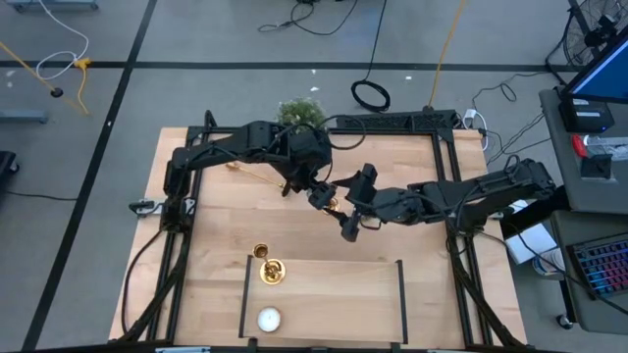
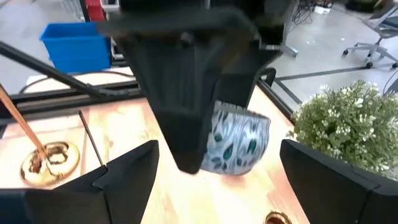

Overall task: Pick & Place candle stick holders
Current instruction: Put the light blue scented candle on the shelf

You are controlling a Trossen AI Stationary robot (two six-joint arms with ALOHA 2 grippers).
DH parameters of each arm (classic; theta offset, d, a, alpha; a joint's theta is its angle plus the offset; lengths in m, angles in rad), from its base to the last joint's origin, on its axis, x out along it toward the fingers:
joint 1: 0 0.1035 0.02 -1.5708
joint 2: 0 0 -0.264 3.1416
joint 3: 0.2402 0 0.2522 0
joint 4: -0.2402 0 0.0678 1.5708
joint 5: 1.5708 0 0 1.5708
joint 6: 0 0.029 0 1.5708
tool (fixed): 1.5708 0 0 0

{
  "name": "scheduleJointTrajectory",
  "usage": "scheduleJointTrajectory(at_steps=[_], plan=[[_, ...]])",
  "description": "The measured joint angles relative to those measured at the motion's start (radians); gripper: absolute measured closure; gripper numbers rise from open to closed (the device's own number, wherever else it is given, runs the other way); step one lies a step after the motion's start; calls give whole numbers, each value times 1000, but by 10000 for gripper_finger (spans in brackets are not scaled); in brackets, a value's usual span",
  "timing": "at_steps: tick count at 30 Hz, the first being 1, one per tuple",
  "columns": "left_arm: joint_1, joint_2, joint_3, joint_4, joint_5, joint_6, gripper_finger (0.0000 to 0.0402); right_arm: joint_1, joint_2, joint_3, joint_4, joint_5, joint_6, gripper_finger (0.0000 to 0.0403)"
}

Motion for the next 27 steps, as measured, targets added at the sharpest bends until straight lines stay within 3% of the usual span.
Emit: scheduleJointTrajectory(at_steps=[16, 23, 27], plan=[[41, -7, 0, 120, 119, -98, 108, 10, 0, 0, -59, 4, -23, 69], [82, -7, 0, 135, 133, -68, 108, -5, 0, 0, -149, 50, -48, 69], [106, -7, 0, 127, 134, -43, 108, -49, 0, 0, -218, 54, 16, 69]])
